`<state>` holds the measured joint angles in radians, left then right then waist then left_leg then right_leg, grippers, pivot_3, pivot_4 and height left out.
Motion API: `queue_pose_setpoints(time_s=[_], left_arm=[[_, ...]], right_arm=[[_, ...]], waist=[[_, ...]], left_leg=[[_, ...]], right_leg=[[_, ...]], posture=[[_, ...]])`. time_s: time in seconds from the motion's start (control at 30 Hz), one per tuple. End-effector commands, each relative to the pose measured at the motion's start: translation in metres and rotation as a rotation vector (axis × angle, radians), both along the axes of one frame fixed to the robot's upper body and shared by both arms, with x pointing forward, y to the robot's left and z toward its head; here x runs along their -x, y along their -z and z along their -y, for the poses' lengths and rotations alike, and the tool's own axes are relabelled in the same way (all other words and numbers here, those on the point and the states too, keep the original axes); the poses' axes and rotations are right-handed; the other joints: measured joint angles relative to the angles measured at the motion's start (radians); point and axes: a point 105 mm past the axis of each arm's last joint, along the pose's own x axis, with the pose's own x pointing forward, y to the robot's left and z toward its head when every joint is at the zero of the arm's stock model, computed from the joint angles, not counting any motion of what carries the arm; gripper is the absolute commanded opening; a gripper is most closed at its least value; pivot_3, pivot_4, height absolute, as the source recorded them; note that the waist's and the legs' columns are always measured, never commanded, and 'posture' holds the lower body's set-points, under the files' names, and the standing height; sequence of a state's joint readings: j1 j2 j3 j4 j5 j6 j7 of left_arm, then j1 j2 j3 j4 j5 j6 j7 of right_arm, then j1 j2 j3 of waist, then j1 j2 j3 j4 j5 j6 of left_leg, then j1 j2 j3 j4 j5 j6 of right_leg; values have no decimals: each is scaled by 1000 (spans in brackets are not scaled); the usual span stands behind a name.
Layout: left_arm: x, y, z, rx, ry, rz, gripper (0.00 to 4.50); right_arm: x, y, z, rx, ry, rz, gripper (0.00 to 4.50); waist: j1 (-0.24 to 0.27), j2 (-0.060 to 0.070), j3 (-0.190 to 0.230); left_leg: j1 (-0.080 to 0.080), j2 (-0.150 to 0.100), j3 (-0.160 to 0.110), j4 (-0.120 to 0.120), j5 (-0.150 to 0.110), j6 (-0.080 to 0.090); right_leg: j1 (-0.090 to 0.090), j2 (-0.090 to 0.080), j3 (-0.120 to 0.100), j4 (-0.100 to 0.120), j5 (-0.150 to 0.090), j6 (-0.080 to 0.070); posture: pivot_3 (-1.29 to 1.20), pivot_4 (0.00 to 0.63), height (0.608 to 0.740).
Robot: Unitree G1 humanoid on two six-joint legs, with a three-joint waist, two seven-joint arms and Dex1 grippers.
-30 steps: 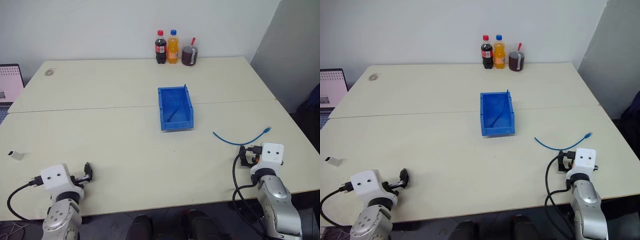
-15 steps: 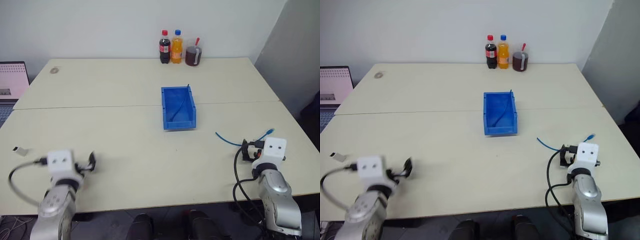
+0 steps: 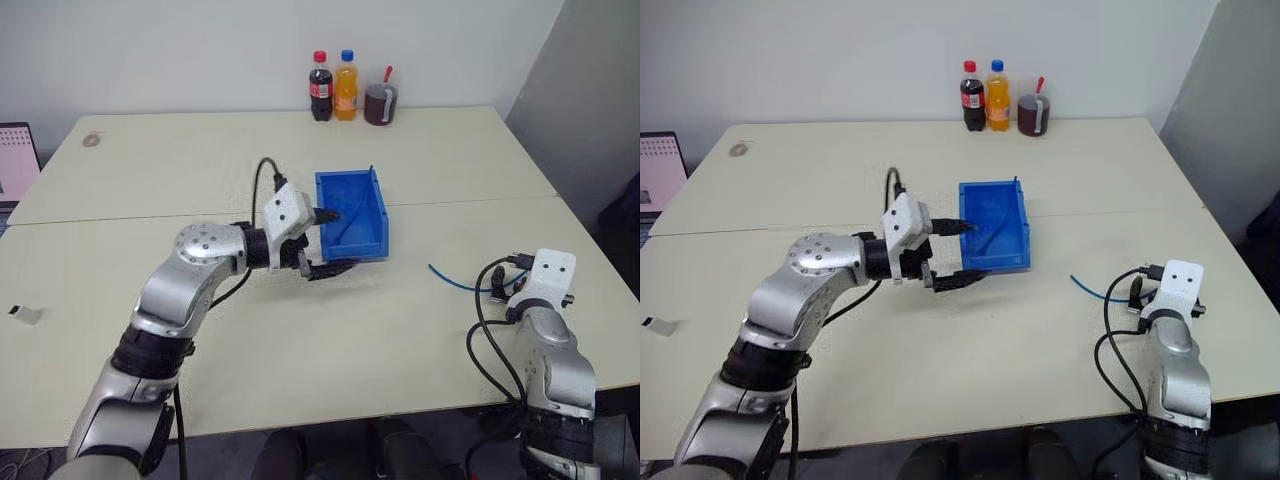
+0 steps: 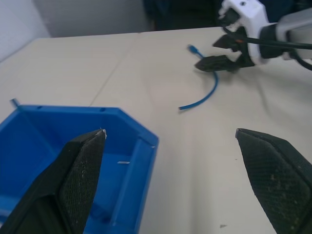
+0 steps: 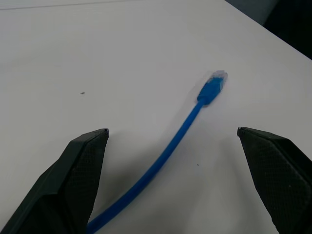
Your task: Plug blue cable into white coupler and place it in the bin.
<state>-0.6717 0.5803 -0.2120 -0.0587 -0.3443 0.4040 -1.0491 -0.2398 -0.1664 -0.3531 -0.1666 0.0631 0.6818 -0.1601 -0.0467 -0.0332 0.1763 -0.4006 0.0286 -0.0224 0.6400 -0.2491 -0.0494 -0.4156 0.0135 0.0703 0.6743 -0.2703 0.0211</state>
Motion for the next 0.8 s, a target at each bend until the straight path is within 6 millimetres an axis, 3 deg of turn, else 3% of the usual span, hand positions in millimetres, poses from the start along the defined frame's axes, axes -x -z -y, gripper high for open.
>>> queue_pose_setpoints(time_s=[0.03,0.3,0.4,0.57,0.8], left_arm=[[-2,-8,12,-28,103,55,4500],[-12,-5,19,-27,123,65,4500],[-10,-2,18,-26,122,55,4500],[-8,2,18,-26,119,44,4500],[-5,5,18,-29,115,34,4500]], right_arm=[[-4,-6,10,-38,62,22,4492],[-11,9,10,-141,131,-8,4492],[-11,10,12,-143,143,-1,4039],[-13,16,19,-133,153,-10,2676],[-14,24,23,-111,146,-33,1129]], waist=[[-1,0,0],[-7,0,0],[-8,0,0],[-5,0,0],[8,-1,0]], left_leg=[[0,0,0,0,0,0],[0,0,0,4,0,0],[0,0,-1,4,0,0],[1,0,-1,5,0,0],[1,-1,-1,5,0,0]], right_leg=[[0,0,0,1,0,0],[0,0,1,5,-2,3],[0,0,0,5,-2,4],[1,0,0,5,-2,4],[2,-1,0,5,-2,4]], posture=[[0,150,740],[0,150,740],[0,150,740],[0,150,740],[0,150,740]])
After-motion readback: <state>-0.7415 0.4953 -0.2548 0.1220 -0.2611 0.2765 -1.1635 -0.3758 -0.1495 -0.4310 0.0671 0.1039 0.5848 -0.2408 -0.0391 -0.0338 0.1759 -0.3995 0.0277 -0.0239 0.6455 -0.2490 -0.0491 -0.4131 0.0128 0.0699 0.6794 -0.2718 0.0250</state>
